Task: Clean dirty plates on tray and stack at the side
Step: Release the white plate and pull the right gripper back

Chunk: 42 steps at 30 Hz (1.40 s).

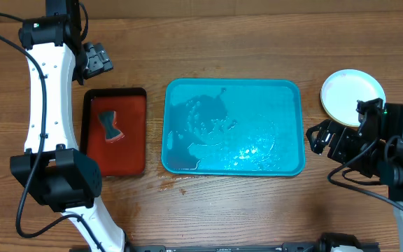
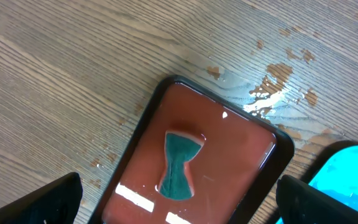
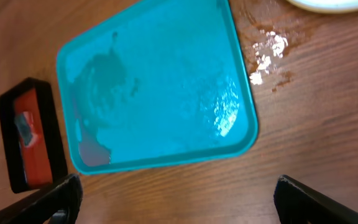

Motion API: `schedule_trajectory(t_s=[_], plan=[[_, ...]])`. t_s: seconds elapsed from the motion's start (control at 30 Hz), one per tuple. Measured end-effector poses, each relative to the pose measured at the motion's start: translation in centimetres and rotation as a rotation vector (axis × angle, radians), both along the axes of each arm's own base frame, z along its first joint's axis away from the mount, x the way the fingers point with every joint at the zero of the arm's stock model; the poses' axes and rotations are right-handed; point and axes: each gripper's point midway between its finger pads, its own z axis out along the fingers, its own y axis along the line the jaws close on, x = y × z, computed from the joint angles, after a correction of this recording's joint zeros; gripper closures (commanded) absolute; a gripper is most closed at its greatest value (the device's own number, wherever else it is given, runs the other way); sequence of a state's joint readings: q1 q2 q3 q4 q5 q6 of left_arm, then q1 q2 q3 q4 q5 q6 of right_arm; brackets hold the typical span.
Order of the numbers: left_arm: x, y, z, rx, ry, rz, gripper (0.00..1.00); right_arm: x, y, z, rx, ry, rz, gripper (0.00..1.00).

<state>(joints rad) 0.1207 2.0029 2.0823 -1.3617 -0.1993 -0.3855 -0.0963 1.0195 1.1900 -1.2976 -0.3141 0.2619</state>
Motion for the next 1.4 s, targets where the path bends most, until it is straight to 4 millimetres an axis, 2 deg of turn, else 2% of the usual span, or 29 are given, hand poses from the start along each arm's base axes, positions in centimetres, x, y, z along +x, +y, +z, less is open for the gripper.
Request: schedule_trajectory(t_s=[0.4,0.53,0.7,0.8,1.03,1.4], plan=[[0.0,0.0,0.0,0.0,0.0,0.0,0.0,-0.4,0.0,0.0,-0.007,-0.023,-0.002,0.0],[0.0,0.0,0.0,0.0,0.0,0.0,0.0,-0.7,-0.1,0.5,-0.027,-0.152,-0.006,0.0],[0.0,0.0,0.0,0.0,0.0,0.0,0.0,-0.9,-0.2,0.8,-0.06,-0.405,-0.005,0.0],[0.0,0.0,0.0,0.0,0.0,0.0,0.0,-1.2,-0.2,0.0,-0.077,-0.522,-0.002,0.0],[0.0,0.0,0.0,0.0,0.0,0.0,0.0,-1.2,0.4,-3.2,-0.091,-0.708,0.026,0.0],[0.0,0.0,0.0,0.0,0.0,0.0,0.0,0.5,1.3,-5.7,-0.104,-0.912,0.054,0.0]])
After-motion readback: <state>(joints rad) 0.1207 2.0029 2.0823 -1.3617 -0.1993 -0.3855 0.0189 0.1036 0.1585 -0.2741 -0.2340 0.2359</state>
